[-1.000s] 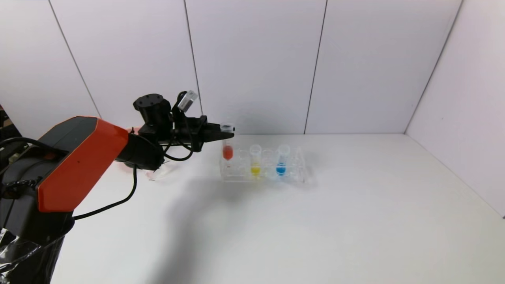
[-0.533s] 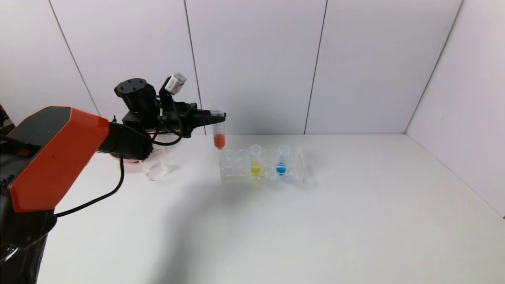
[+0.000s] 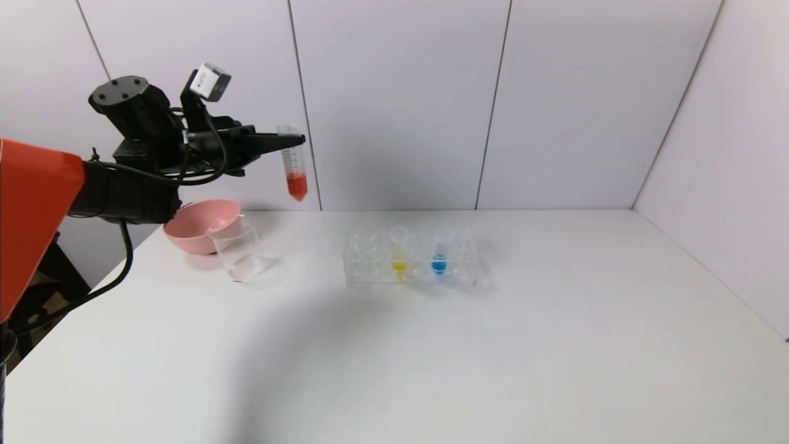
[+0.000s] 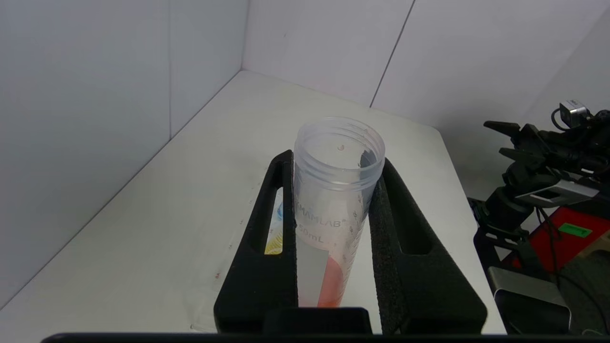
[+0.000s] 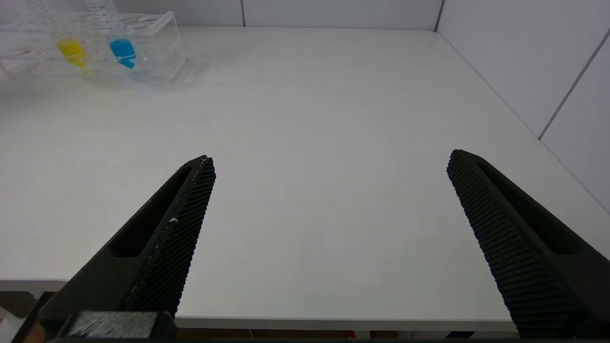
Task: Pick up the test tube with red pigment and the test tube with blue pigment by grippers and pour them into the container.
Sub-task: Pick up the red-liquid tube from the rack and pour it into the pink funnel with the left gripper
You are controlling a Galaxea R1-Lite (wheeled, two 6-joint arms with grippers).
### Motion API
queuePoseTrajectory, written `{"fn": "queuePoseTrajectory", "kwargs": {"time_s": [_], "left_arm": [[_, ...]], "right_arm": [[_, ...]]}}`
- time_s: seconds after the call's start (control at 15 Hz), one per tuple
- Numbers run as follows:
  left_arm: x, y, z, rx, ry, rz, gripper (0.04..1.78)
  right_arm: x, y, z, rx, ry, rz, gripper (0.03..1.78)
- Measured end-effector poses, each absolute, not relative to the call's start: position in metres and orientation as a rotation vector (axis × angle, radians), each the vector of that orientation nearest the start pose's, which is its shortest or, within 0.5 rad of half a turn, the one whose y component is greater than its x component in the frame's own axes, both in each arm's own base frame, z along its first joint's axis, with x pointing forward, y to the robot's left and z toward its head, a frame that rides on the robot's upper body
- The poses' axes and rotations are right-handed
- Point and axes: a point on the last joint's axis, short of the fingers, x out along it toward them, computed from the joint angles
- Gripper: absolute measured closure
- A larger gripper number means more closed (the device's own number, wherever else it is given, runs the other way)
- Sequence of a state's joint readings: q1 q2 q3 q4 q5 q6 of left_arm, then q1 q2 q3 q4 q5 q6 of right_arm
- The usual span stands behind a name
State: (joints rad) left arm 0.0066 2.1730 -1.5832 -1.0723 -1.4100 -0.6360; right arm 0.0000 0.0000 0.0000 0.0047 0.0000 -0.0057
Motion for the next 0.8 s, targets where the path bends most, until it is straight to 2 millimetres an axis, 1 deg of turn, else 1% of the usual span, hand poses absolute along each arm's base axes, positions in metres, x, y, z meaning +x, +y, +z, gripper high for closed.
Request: {"fn": "queuePoseTrajectory", "kwargs": {"time_s": [0.13,0.27,0.8], "left_arm": [[0.428,-0.004,0.259,-0.202,0.060,-1.389,1.36],[0.426,0.005,0.262,-0.200,0.054,-1.367,1.36],[0.417,-0.001,0.269,-0.192,0.047,-1.382,1.36]], "right_arm": [[-0.023,0.000,0.075,-0.006,0.005,0.000,0.04],[-0.023,0.000,0.075,-0.005,0.005,0.000,0.04],[-0.023,0.000,0.075,-0.005,0.004,0.000,0.04]]}}
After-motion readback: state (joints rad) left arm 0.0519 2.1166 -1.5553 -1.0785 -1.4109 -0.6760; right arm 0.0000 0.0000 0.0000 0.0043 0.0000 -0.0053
